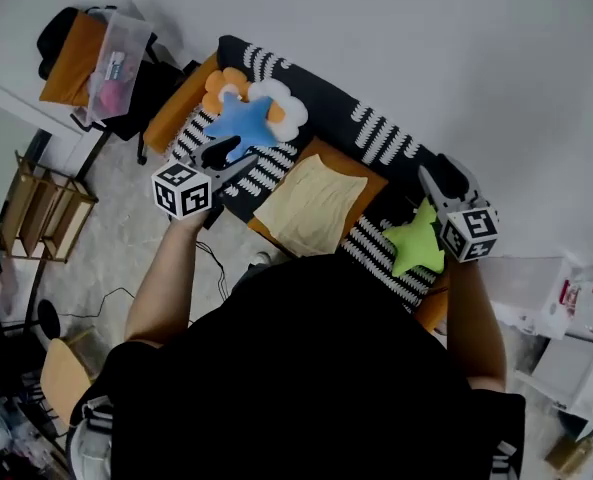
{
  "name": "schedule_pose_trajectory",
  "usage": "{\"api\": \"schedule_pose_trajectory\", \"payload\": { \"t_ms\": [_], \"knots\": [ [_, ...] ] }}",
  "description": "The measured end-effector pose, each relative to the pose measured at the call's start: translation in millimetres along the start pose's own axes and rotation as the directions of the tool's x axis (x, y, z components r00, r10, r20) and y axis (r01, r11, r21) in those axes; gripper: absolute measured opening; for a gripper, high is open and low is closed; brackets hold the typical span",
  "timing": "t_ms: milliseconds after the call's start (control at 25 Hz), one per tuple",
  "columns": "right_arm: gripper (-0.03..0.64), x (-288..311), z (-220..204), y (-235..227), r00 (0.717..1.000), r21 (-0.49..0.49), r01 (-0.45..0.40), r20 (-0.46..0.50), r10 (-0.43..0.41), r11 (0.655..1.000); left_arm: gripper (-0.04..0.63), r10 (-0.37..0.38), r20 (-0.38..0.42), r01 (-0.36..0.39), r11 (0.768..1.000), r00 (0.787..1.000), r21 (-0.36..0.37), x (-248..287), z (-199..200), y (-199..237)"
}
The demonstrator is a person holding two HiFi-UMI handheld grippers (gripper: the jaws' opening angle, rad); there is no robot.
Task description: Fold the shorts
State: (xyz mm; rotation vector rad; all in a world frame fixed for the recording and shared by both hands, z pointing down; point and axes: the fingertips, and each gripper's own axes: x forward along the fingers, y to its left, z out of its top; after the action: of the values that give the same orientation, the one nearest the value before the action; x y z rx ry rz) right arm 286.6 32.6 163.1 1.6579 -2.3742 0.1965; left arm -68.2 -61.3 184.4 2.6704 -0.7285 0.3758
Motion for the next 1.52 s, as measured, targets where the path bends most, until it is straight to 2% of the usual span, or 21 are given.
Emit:
{"api": "schedule_pose_trajectory", "payload": {
  "t_ms": [360, 560, 760, 960, 1240, 1360, 1520],
  "knots": [
    [0.195, 18, 4, -7, 0.986, -0.040, -0.168, 0.005, 0.168, 0.985, 0.268, 0.136, 0.016, -0.135, 0.990, 0.991, -0.042, -19, -12, -23],
    [0.195, 35, -7, -1, 0.959, -0.088, -0.284, -0.043, 0.281, 0.955, 0.268, 0.205, 0.013, -0.204, 0.977, 0.979, -0.069, -24, -28, -31],
    [0.195, 59, -34, 6, 0.922, -0.123, -0.380, -0.128, 0.365, 0.917, 0.268, 0.270, -0.025, -0.271, 0.957, 0.963, -0.105, -36, -59, -29],
    [0.195, 100, -48, 16, 0.904, -0.151, -0.418, -0.170, 0.393, 0.896, 0.268, 0.326, -0.065, -0.333, 0.930, 0.943, -0.159, -58, -95, -1],
    [0.195, 170, -90, 35, 0.855, -0.212, -0.492, -0.301, 0.423, 0.844, 0.267, 0.351, -0.138, -0.374, 0.900, 0.926, -0.223, -60, -157, 48],
    [0.194, 203, -114, 46, 0.824, -0.236, -0.530, -0.370, 0.429, 0.815, 0.267, 0.349, -0.181, -0.385, 0.894, 0.920, -0.230, -56, -181, 73],
    [0.195, 238, -142, 62, 0.768, -0.276, -0.593, -0.476, 0.429, 0.756, 0.267, 0.321, -0.238, -0.377, 0.893, 0.917, -0.246, -53, -211, 101]
  ]
}}
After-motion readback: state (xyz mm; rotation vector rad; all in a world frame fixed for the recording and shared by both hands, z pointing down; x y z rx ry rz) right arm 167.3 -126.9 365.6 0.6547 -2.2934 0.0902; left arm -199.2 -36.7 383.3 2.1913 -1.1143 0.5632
